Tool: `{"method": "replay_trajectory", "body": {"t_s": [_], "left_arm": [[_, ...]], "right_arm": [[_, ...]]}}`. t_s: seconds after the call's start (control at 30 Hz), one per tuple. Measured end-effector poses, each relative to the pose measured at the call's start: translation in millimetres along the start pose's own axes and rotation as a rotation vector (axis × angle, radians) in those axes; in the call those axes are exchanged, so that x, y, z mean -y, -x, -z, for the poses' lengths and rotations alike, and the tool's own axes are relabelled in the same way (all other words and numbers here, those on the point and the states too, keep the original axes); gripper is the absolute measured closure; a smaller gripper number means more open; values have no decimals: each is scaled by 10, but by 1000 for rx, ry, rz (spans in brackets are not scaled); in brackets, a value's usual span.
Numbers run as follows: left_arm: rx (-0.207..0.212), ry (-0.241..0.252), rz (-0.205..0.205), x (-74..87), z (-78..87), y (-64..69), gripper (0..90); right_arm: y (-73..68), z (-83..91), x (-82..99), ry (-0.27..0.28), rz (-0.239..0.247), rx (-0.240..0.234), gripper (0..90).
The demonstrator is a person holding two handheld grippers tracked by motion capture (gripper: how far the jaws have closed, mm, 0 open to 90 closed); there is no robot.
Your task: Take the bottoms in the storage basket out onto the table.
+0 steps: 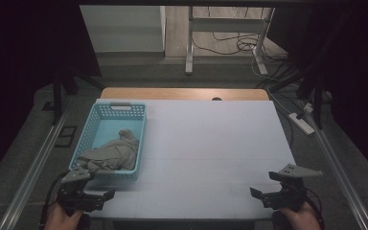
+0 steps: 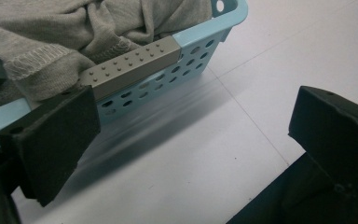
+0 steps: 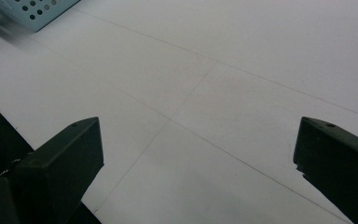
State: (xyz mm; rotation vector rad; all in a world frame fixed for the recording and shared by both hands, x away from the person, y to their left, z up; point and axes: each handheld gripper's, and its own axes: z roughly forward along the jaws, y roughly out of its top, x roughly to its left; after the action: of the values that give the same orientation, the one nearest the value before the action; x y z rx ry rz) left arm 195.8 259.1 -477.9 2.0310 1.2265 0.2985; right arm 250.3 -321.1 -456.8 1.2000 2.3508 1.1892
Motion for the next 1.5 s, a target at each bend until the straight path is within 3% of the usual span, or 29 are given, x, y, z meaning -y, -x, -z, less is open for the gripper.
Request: {"method": "replay_trajectory", "body": {"t_s": [0.23,0.5,0.87,1.2,1.5], "left_arm": [[6,15,2,4,17,-6,9],[0,34,-23,-27,63,22,9],[47,28,-37,-57,75,-19,8],[47,62,-100,-105,75,30,4],[71,92,-73,-150,91,27,0]], "right_arm": [[2,-3,-1,-4,-2,-2,19],[6,-7,-2,-8,-4,-2,18],[21,-12,-3,-10,-16,-5,19],[21,-16,-4,-16,-18,-5,19],[23,-18,-5,-19,-20,-5,19]]}}
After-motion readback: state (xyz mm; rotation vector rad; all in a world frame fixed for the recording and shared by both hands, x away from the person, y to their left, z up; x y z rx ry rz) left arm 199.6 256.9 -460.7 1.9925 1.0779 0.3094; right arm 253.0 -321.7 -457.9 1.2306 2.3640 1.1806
